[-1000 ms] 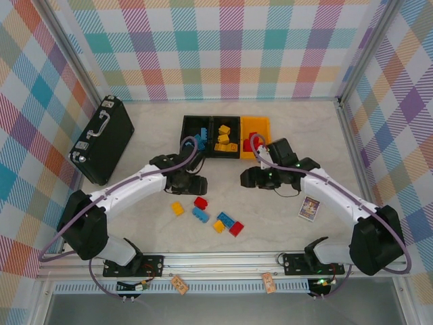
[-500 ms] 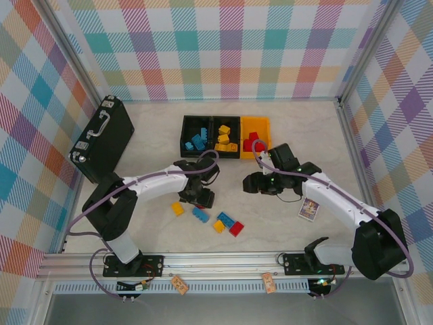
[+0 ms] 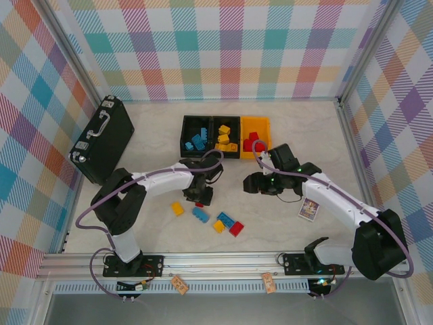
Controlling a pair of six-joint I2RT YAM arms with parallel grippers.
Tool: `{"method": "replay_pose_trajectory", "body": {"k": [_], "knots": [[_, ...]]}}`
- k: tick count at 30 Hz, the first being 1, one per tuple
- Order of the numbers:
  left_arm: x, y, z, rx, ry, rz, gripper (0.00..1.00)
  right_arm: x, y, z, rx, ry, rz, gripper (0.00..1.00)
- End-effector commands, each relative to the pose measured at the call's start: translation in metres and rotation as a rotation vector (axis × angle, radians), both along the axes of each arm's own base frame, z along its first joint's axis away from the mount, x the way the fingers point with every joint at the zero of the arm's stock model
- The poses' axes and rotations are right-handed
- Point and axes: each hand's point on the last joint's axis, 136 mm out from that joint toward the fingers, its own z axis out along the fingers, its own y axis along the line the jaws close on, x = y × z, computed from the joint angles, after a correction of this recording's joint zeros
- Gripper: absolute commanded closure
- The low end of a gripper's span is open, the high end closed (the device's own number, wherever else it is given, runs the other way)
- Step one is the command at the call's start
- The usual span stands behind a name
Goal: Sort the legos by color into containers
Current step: Pick up the lego from the middle-left of the table, then place the lego in the container.
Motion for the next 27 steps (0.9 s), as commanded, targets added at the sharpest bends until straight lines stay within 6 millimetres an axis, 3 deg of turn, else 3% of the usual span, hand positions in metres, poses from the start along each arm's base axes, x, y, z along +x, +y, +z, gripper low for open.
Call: {"method": "replay_pose_trajectory", "body": {"k": [1,7,13,21,27], "knots": [[0.004,-0.005,0.011,0.001,-0.024,-0.021,0.75,-0.003,-0.001,0.0,0.0,-0.003,-0.004,0.42],[0.017,-0.017,0.032,-0.024,-0.056,-0.016,0.79,0.002,-0.003,0.009,0.01,-0.032,-0.022,0.42],[0.042,-0.042,0.06,-0.091,-0.121,-0.01,0.79,0.014,-0.025,0.02,0.029,-0.057,-0.126,0.42],[0.101,-0.099,0.1,-0.196,-0.234,0.003,0.79,0.032,-0.066,0.033,0.028,-0.082,-0.309,0.42],[0.145,-0.133,0.114,-0.207,-0.306,-0.011,0.79,0.052,-0.081,0.045,0.053,-0.118,-0.41,0.42]]}}
